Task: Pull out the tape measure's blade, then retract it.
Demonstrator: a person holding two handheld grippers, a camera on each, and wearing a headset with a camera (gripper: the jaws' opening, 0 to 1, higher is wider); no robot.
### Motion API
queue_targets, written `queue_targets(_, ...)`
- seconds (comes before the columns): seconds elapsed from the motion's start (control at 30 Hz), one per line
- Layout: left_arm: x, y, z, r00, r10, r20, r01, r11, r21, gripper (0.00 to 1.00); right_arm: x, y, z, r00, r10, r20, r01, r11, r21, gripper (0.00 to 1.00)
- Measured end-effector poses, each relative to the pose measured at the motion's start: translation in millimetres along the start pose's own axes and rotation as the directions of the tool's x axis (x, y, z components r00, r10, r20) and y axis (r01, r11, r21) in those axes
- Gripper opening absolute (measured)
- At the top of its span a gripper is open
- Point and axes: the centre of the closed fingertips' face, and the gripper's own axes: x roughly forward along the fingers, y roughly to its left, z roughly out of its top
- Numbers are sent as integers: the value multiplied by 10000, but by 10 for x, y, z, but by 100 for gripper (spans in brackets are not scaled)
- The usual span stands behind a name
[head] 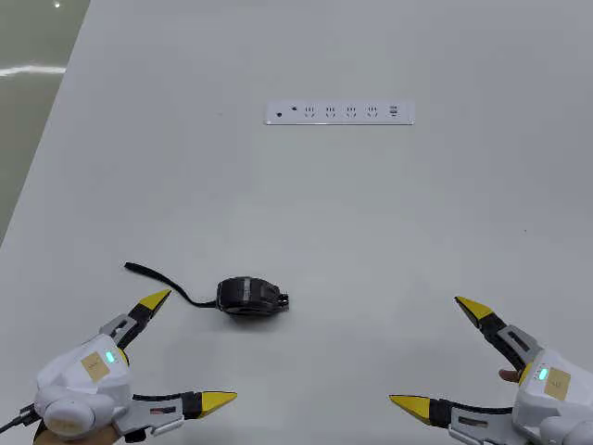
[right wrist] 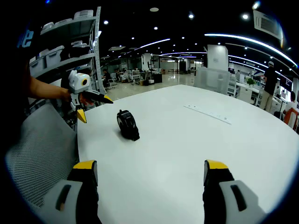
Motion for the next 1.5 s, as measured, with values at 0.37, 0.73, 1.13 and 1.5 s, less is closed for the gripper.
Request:
queue_targets(0.37,26,4,10,10000,34,11,-34,9999,-158,100,-10,-4,-28,10000,-9,-56,9,10000,48,96)
queue_targets(0.73,27,15,-10,9999,33,-103,-33,10000,-6,100,-3,-6,-29,10000,-12,-81,13,10000,9,95)
queue_targets(1.13,27,21,-24,9993,-181,-326,188,9996,214,99,-8,-47,-31,9998,39,-189,-43,9997,-235,94)
queue_targets(1.5,94,84,-3,9955,-614,-726,657,9961,587,98,85,-118,0,9987,307,-411,-336,9968,-724,91)
